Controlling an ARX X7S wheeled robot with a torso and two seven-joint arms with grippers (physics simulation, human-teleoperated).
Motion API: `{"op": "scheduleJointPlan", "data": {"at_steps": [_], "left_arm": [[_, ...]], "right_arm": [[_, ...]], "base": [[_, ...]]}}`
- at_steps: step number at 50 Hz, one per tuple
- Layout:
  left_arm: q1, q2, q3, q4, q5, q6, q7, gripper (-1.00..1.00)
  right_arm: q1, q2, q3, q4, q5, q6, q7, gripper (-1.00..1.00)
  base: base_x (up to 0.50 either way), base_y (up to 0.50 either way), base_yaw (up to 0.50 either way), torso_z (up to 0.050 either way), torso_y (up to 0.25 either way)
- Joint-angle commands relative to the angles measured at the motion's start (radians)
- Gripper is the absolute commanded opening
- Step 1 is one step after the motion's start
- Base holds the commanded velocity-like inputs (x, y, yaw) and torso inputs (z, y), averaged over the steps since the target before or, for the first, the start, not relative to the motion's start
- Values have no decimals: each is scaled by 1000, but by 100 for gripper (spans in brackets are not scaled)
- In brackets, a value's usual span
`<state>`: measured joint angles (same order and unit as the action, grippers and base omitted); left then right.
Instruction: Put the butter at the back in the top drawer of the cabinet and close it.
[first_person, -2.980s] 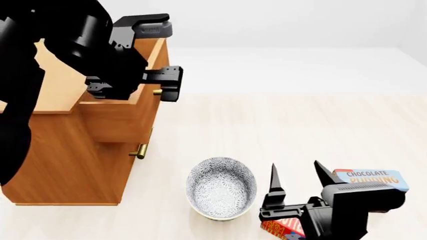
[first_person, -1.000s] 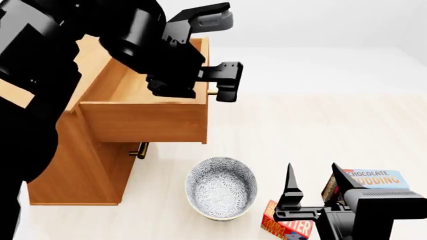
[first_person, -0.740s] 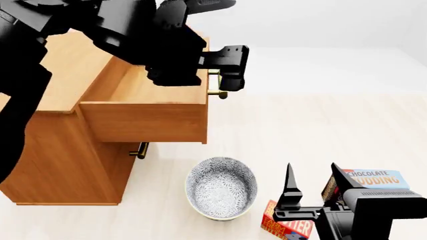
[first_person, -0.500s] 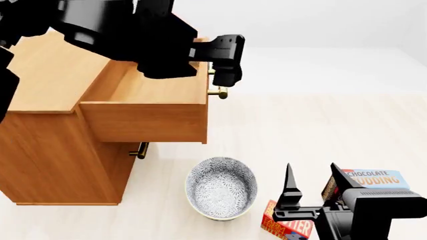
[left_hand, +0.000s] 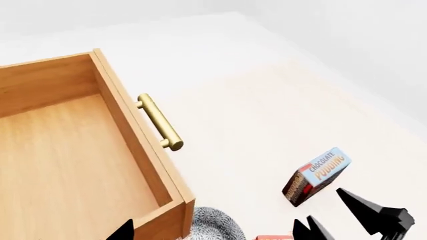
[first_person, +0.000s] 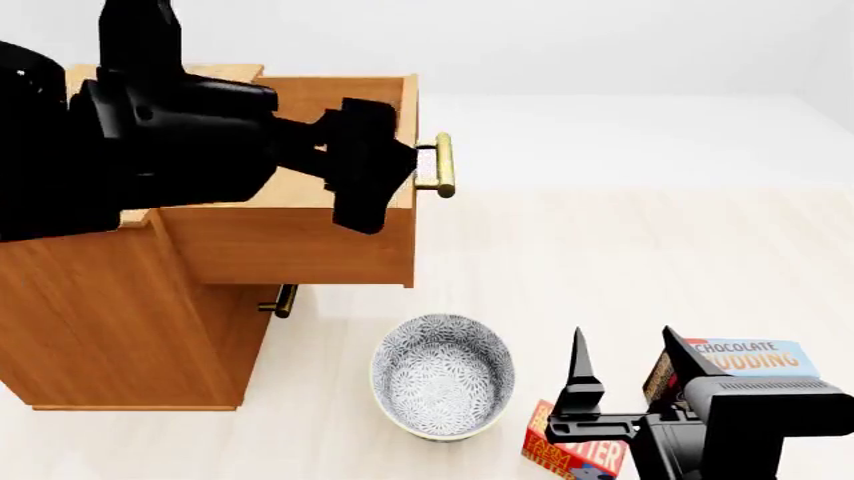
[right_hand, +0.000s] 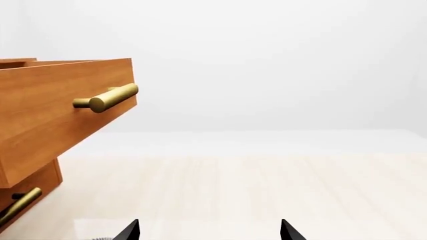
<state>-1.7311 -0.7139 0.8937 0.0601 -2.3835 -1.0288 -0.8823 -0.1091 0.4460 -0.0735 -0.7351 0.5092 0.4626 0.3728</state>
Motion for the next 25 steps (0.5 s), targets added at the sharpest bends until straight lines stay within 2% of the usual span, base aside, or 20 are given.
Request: {"op": "scheduleJointPlan", "data": {"at_steps": [1,17,25], "left_arm": [[122,-171,-130,328,24,140,-37,100],[433,-435,-362,721,235,375,65,100],[547,-543,-431,791,273,461,131,100]], "right_arm": [[1,7,1,-11,5,13,11,100],[2,32,22,-44,43,51,26,100],[40,115,82,-115,165,193,53,100]], "base": [[0,0,0,0,0],[0,0,0,0,0],[0,0,0,0,0]]}}
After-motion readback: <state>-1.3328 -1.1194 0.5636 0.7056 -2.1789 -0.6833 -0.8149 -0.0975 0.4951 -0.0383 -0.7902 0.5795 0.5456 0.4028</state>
